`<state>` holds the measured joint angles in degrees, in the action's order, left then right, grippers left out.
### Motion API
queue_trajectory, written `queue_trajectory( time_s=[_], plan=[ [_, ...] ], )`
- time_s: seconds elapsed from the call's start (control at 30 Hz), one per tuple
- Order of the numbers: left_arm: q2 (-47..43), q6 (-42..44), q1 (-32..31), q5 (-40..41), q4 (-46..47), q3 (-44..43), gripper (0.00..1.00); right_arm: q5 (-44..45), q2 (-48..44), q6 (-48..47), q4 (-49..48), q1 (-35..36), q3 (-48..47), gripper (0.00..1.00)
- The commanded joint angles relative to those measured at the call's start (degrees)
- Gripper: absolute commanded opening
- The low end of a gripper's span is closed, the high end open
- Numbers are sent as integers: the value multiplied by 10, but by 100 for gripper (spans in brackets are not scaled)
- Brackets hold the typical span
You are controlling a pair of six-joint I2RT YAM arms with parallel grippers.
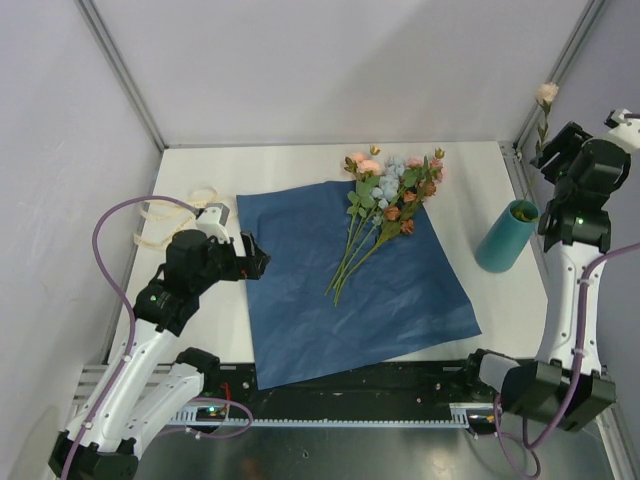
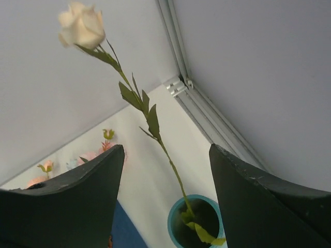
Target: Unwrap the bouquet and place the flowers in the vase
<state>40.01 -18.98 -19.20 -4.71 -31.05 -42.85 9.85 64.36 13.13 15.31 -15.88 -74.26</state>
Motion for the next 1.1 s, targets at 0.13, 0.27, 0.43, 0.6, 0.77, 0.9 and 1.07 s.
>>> queue_trajectory(
  time_s=[0.13, 0.27, 0.43, 0.6, 0.77, 0.9, 1.07],
  plan=[
    [-1, 12, 4, -3, 6, 1, 100, -139, 90, -2, 49, -41, -88, 73],
    [0, 12, 4, -3, 6, 0, 100, -137, 122, -18, 35, -41, -94, 71],
    [2, 12, 5, -2, 5, 0, 100, -115, 145, -35, -7, -40, -81, 59],
    [2, 12, 4, -3, 6, 0, 100, -146, 154, -47, -45, -39, -57, 35],
    [1, 12, 5, -4, 6, 0, 100, -149, 137, -62, -46, -26, -28, 6],
    [-2, 12, 5, -4, 6, 1, 100, -109, 80, -83, -94, -4, 49, 0],
    [-1, 12, 5, -7, 6, 0, 100, -68, 28, -90, -130, 11, 126, 0]
  ],
)
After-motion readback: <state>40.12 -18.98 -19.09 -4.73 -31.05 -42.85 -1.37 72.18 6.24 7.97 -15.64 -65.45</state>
